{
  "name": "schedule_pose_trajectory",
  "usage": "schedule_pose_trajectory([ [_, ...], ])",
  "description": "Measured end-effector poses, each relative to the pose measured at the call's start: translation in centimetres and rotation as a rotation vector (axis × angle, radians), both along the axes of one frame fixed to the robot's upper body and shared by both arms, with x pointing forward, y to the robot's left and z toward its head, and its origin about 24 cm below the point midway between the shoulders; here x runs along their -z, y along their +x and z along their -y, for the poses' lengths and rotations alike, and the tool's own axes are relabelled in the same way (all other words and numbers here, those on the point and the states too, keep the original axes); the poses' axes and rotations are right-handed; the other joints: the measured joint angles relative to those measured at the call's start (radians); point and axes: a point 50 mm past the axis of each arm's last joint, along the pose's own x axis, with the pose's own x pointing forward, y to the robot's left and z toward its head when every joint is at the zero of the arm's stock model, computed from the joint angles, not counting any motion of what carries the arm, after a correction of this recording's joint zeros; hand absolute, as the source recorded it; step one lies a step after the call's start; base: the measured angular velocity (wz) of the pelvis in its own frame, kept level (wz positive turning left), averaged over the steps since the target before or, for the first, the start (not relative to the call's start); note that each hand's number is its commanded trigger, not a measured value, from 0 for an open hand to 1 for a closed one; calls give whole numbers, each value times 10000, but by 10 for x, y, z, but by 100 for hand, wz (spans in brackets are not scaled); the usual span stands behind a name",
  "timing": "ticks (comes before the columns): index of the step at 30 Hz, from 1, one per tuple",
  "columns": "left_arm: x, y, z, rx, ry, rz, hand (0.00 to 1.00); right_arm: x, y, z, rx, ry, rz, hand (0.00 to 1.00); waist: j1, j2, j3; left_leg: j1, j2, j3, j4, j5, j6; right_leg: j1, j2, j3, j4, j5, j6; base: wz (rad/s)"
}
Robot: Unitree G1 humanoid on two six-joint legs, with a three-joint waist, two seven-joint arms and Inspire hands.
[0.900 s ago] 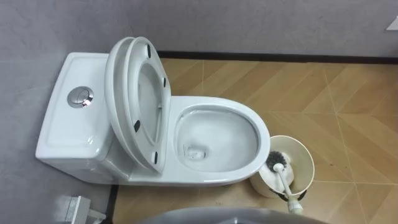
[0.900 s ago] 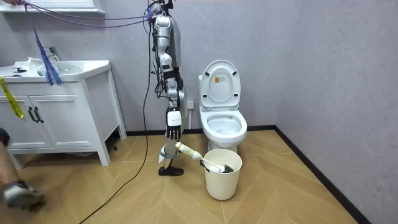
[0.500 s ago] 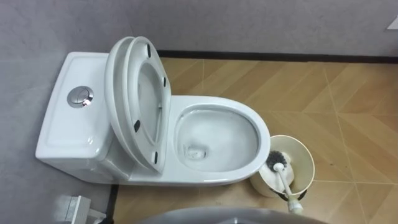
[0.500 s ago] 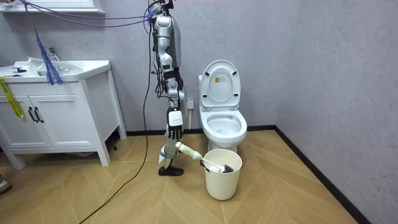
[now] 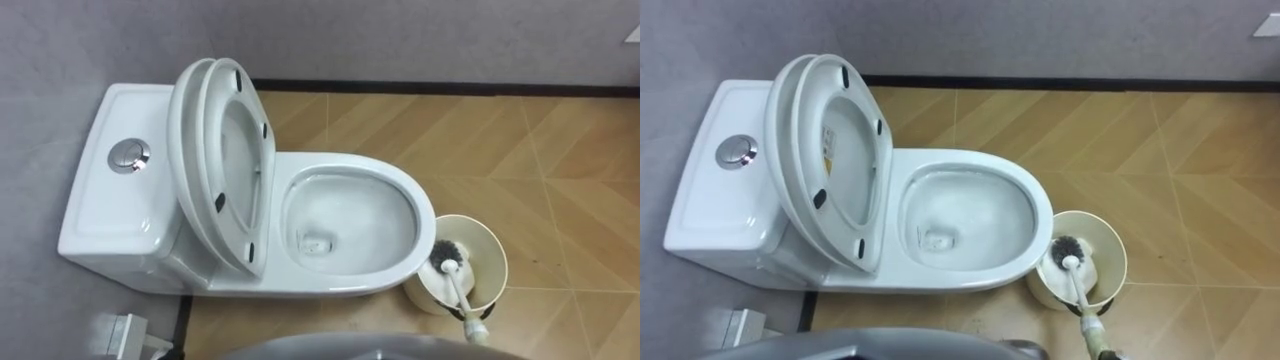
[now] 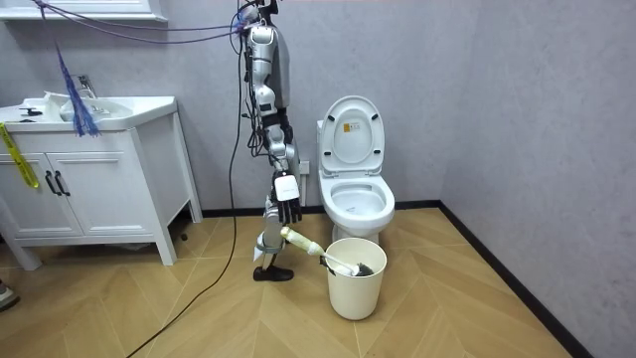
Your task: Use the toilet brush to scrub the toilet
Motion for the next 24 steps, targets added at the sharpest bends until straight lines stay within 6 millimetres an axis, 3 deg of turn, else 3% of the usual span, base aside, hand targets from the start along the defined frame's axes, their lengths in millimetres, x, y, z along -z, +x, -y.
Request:
schedule_pose_trajectory([
  [12, -4, 14, -4, 86, 103, 803, 0, -14, 31, 14, 1335, -1677, 2786, 0, 3, 17, -56, -441, 3, -2, 28, 2, -1, -375, 7, -81, 16, 5, -7, 1],
  [20, -9, 43, -8, 279, 26, 1944, 0, -21, 51, 16, 1415, -2423, 3738, 0, 7, -35, -79, -1161, 14, 0, 293, 3, 0, -971, -56, -619, 331, 20, -13, 6],
  [24, -12, 58, -10, 326, -49, 2460, 0, -24, 67, 16, 1664, -2423, 4268, 0, -78, -59, -40, -1684, 19, -1, 518, 6, 6, -1370, -78, -714, 436, 29, -19, 9],
])
